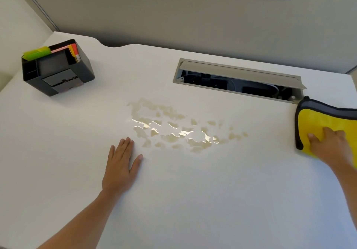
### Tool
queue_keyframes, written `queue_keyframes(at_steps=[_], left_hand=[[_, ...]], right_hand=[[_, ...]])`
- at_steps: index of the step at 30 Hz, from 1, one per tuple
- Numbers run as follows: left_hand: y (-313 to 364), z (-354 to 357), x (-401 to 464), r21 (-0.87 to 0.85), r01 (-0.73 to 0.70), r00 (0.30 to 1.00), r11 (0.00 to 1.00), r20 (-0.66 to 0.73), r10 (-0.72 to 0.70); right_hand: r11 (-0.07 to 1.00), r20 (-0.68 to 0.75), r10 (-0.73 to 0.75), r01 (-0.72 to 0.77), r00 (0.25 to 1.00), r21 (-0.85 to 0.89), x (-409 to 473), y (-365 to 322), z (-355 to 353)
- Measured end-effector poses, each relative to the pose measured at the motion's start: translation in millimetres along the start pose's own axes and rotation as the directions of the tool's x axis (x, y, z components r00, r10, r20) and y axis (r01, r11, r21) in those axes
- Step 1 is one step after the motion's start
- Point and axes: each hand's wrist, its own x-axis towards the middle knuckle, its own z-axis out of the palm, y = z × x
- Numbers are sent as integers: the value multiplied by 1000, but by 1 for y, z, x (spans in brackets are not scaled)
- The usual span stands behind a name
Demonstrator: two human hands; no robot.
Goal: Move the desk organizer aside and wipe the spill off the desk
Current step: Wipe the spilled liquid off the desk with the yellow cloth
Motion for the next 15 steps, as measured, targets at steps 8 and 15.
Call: queue_keyframes(at_steps=[8, 15], left_hand=[[1, -2, -1, 4, 6, 1000, 1000, 10, -6], [0, -2, -1, -5, 1, 1000, 1000, 5, -1]], right_hand=[[978, -135, -129, 148, 982, 146, -52, -43, 25], [951, -74, -261, 270, 962, 151, -96, -99, 41]])
